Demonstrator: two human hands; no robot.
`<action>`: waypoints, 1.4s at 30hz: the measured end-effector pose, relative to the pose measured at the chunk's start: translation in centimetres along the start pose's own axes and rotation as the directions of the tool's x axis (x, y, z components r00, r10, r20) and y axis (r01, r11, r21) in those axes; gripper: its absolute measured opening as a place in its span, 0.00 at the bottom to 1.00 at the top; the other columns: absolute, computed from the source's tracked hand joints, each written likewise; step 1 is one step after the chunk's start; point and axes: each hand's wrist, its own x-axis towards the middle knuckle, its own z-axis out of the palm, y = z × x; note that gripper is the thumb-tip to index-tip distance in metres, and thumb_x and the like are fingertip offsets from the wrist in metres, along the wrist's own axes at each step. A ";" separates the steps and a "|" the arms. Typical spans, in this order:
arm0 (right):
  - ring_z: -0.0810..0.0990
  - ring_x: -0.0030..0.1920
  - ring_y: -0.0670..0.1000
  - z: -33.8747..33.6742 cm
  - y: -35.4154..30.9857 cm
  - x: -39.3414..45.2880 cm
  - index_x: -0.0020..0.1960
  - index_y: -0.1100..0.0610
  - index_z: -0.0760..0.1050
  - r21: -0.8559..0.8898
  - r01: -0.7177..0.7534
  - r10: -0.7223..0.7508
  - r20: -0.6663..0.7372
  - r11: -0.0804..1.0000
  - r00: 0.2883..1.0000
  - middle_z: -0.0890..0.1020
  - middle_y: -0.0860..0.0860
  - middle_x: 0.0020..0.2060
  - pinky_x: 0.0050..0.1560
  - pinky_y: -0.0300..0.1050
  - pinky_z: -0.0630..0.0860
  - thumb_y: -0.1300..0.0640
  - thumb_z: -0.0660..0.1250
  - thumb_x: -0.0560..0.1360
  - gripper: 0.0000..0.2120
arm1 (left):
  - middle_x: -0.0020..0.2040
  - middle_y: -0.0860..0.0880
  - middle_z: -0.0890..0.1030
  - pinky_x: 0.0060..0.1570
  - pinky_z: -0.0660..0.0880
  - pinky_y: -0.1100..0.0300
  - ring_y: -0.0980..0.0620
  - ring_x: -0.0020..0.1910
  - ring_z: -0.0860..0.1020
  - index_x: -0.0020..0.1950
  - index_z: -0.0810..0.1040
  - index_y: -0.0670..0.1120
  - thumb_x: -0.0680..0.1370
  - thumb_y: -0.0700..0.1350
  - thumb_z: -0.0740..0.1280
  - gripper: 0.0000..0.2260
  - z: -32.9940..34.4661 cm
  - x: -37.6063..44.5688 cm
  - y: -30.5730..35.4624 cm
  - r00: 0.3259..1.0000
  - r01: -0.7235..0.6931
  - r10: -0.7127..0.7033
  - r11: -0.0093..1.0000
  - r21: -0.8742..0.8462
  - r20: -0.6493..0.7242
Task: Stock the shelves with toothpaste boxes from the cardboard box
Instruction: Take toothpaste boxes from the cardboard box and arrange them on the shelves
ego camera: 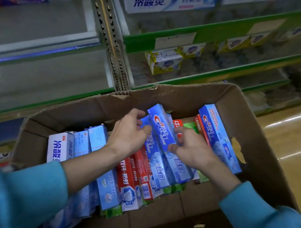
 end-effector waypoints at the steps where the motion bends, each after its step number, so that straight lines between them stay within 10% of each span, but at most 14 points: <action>1: 0.78 0.49 0.49 -0.5 -0.2 -0.4 0.72 0.53 0.69 0.033 0.033 -0.034 0.013 0.999 0.999 0.78 0.48 0.50 0.51 0.42 0.71 0.55 0.70 0.77 0.25 | 0.55 0.50 0.82 0.59 0.78 0.51 0.51 0.53 0.82 0.68 0.75 0.51 0.78 0.49 0.70 0.18 -0.5 -0.2 -0.1 1.000 -0.013 0.012 0.999 -0.037 -0.016; 9: 0.81 0.47 0.60 -3.4 -7.0 -5.3 0.69 0.47 0.74 0.072 0.319 -0.327 0.147 0.945 0.934 0.81 0.54 0.53 0.39 0.43 0.72 0.57 0.69 0.79 0.20 | 0.51 0.42 0.84 0.45 0.83 0.49 0.48 0.44 0.85 0.68 0.75 0.48 0.79 0.48 0.71 0.18 -8.8 -4.3 -1.3 0.977 -0.196 0.124 0.847 -0.494 -0.175; 15: 0.83 0.48 0.56 -1.2 -16.1 -7.9 0.62 0.48 0.79 0.159 0.497 -0.519 0.159 0.853 0.840 0.85 0.54 0.50 0.54 0.57 0.77 0.61 0.69 0.78 0.15 | 0.51 0.43 0.86 0.51 0.82 0.47 0.40 0.51 0.85 0.60 0.81 0.43 0.80 0.40 0.70 0.09 -18.4 -7.6 -3.4 0.949 -0.299 0.156 0.722 -0.624 -0.273; 22: 0.85 0.49 0.53 3.9 -27.8 -7.8 0.54 0.49 0.83 0.233 0.607 -0.624 0.001 0.760 0.781 0.86 0.52 0.47 0.54 0.50 0.80 0.42 0.74 0.68 0.18 | 0.52 0.40 0.85 0.47 0.81 0.57 0.41 0.51 0.85 0.59 0.78 0.37 0.80 0.35 0.66 0.07 -30.9 -9.8 -9.2 0.890 -0.374 0.017 0.597 -0.709 -0.456; 31: 0.86 0.44 0.49 11.7 -38.7 -5.4 0.52 0.53 0.80 0.447 0.564 -0.498 -0.268 0.694 0.825 0.87 0.51 0.44 0.41 0.38 0.81 0.55 0.74 0.70 0.11 | 0.41 0.45 0.85 0.51 0.82 0.52 0.47 0.43 0.86 0.52 0.74 0.44 0.82 0.32 0.62 0.08 -42.6 -9.7 -16.5 0.766 -0.512 -0.206 0.377 -0.772 -0.609; 39: 0.84 0.40 0.38 16.4 -45.4 -2.6 0.44 0.52 0.77 0.447 0.681 -0.450 -0.521 0.580 0.725 0.83 0.44 0.39 0.46 0.32 0.79 0.65 0.73 0.74 0.10 | 0.49 0.48 0.84 0.54 0.79 0.57 0.51 0.49 0.84 0.51 0.80 0.48 0.80 0.43 0.65 0.04 -47.6 -5.0 -22.4 0.651 -0.294 0.018 0.928 -0.229 -0.759; 42: 0.82 0.39 0.37 17.1 -46.6 -0.6 0.47 0.52 0.80 0.317 0.680 -0.435 -0.577 0.661 0.692 0.82 0.41 0.40 0.45 0.32 0.79 0.64 0.72 0.74 0.07 | 0.46 0.50 0.83 0.50 0.72 0.62 0.52 0.47 0.80 0.58 0.84 0.46 0.80 0.40 0.65 0.11 -48.9 -3.1 -22.5 0.676 -0.147 0.040 0.986 -0.082 -0.736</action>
